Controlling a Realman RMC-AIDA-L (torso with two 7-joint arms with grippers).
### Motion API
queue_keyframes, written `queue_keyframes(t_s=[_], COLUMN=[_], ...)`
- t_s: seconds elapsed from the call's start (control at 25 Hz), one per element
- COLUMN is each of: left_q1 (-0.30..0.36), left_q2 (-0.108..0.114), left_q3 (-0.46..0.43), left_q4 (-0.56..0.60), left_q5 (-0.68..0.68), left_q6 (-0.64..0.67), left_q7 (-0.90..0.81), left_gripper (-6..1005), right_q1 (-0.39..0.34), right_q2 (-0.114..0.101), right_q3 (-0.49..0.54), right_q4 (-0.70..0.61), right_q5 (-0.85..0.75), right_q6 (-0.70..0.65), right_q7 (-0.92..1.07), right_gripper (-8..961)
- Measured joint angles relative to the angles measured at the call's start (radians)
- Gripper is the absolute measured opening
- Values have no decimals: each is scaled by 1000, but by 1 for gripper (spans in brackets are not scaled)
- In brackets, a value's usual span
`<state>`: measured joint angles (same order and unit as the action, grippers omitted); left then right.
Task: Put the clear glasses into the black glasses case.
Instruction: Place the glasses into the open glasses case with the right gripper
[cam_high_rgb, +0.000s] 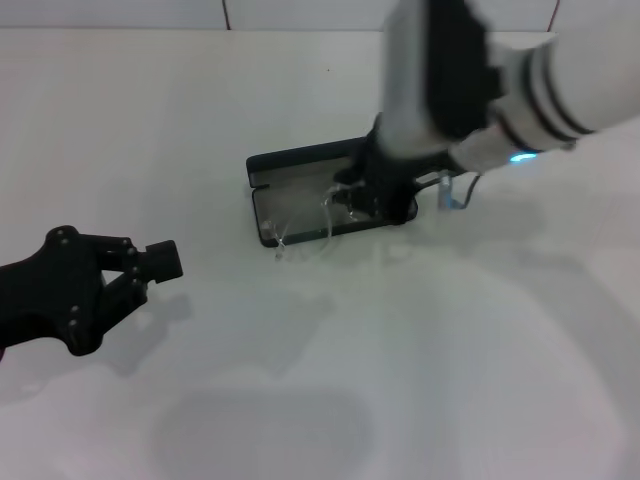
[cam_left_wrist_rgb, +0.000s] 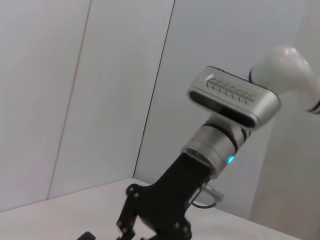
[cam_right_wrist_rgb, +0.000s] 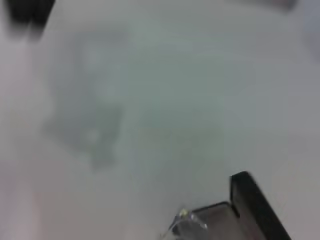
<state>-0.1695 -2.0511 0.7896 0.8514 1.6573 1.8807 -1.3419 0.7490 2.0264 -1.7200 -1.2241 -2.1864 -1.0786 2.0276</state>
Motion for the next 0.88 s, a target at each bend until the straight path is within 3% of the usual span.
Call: queue_keyframes(t_s=[0.12, 0.36, 0.48, 0.72, 0.88], left_q1=[1, 0, -4, -13, -17], left_q2=[-2, -3, -3, -14, -21], left_q3=[0, -1, -1, -20, -24], left_q4=[0, 0, 0, 0, 0], left_q5=[2, -2, -2, -3, -4], left_q6=[0, 0, -1, -2, -3], left_q7=[1, 2, 10, 20, 27], left_gripper=[46, 46, 46, 46, 46], right_q1=[-99, -122, -126, -125, -111], right_q2=[-5, -6, -1, 1, 1], right_q3=[135, 243, 239, 186, 113], right_q4=[80, 316, 470, 611, 633], right_q5=[264, 467, 533, 642, 690], right_q6=[-22, -134, -169, -89, -23], right_q7=[-96, -286, -444, -548, -556], right_gripper=[149, 149, 149, 148, 148])
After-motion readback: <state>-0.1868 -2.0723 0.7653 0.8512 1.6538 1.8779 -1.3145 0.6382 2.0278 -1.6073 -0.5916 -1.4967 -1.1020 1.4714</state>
